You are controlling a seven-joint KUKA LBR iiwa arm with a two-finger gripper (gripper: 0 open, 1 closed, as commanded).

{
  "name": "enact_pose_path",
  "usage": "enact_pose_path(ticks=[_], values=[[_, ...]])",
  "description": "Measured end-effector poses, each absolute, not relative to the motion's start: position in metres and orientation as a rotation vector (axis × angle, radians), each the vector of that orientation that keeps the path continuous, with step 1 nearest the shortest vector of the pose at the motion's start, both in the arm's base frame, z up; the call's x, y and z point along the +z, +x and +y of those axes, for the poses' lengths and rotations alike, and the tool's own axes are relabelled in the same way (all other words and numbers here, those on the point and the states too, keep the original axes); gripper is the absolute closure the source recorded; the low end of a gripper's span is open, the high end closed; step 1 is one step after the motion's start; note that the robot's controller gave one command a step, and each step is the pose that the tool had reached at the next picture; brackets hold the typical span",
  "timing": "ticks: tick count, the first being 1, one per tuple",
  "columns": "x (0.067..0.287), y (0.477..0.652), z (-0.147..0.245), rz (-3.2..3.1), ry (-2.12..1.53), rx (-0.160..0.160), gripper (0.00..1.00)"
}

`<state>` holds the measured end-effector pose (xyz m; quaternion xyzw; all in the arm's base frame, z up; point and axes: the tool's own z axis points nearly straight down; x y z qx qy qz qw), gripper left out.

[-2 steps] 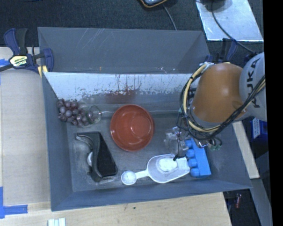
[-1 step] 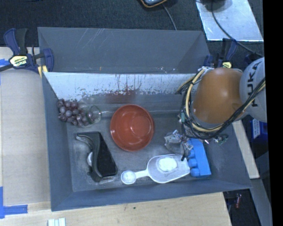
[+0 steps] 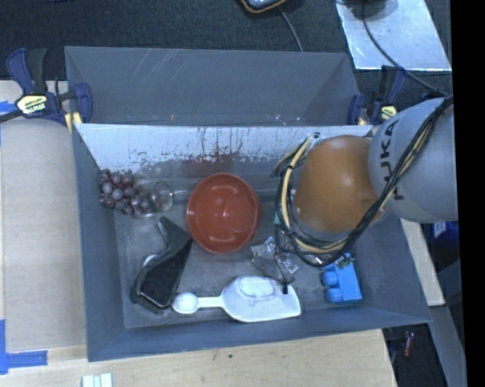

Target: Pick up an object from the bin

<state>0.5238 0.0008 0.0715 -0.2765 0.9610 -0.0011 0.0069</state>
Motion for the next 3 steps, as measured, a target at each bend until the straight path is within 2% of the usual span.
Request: enact_pose_path(ticks=[1,2,3], values=[[0.085,0.549,-0.067,2.827,-1.340,-0.016,0.00],[0.084,0.548,-0.064,2.826,-1.346,-0.013,0.00],[0.157,0.541,-0.084,2.809,-1.375,-0.015,1.00]])
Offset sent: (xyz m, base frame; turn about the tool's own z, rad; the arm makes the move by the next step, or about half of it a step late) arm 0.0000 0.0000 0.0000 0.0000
